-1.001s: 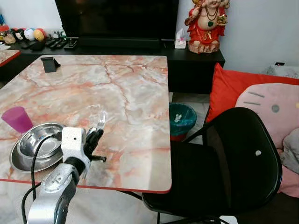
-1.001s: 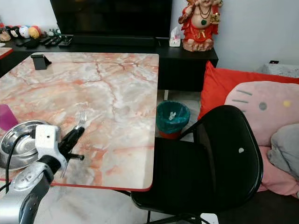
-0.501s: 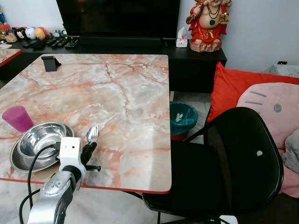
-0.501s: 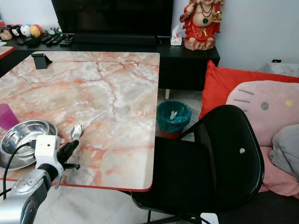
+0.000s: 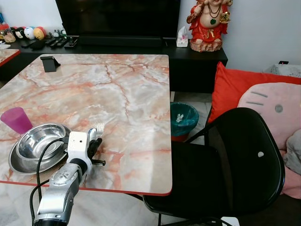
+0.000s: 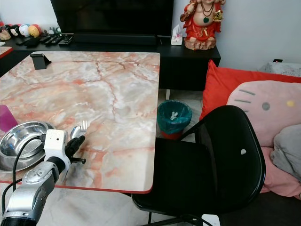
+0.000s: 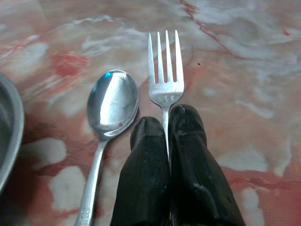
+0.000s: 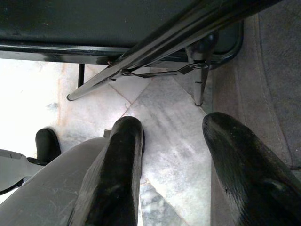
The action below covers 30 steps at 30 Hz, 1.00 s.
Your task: Setting the table
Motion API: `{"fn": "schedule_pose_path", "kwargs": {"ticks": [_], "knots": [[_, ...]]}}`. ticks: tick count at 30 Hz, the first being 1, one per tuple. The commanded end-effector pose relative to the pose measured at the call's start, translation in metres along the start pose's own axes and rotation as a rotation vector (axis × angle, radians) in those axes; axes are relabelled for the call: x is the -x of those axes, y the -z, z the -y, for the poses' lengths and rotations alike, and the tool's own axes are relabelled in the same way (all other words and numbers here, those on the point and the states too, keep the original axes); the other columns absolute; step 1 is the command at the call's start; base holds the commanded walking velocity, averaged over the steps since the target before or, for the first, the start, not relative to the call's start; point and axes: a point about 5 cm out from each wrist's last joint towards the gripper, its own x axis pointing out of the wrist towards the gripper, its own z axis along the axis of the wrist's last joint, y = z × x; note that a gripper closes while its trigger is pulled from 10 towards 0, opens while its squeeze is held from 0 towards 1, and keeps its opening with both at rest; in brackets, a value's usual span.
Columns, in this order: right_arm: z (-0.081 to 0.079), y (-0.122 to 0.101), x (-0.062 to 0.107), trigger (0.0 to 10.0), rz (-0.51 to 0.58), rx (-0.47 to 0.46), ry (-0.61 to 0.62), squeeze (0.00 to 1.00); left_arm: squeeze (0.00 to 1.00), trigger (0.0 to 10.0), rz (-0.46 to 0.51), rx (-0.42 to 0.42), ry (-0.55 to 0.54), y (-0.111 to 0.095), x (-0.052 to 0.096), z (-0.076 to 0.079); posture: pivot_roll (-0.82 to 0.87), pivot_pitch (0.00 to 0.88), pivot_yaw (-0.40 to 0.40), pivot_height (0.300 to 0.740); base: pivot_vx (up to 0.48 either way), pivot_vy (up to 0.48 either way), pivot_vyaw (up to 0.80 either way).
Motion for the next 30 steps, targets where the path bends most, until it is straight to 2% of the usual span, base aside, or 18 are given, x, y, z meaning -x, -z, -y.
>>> {"fn": "schedule_pose_path", "kwargs": {"ticks": [1,24,25,26,27,30], "knots": [[0.0009,0.0002,0.0001,10.0,-0.002,-0.002,0.003,0.0,0.0,10.0,0.0,-0.029,0.012,-0.0003,-0.0027,0.0017,0.0,0.0,0.015,0.732,0.0,0.0,0.0],[0.0004,0.0003,0.0001,10.0,-0.003,-0.002,0.001,0.0,0.0,10.0,0.002,-0.039,0.015,0.0054,-0.0069,0.0055,0.01,0.0,0.015,0.732,0.0,0.0,0.0],[0.0004,0.0002,0.0,10.0,-0.003,-0.001,0.001,0.0,0.29,10.0,0.003,-0.038,0.014,0.0055,-0.0068,0.006,0.01,0.0,0.014,0.732,0.0,0.0,0.0],[0.0003,0.0002,0.0,10.0,-0.003,0.0,0.0,0.0,0.29,10.0,0.003,-0.038,0.014,0.0055,-0.0068,0.0061,0.01,0.0,0.014,0.732,0.0,0.0,0.0],[0.0004,0.0001,0.0,10.0,-0.003,0.0,0.0,0.0,0.35,10.0,0.003,-0.037,0.014,0.0055,-0.0068,0.0065,0.01,0.0,0.014,0.732,0.0,0.0,0.0],[0.0004,0.0001,0.0,10.0,-0.003,0.0,0.001,0.0,0.34,10.0,0.005,-0.041,0.016,0.0056,-0.0065,0.0074,0.01,0.0,0.014,0.732,0.0,0.0,0.0]]}}
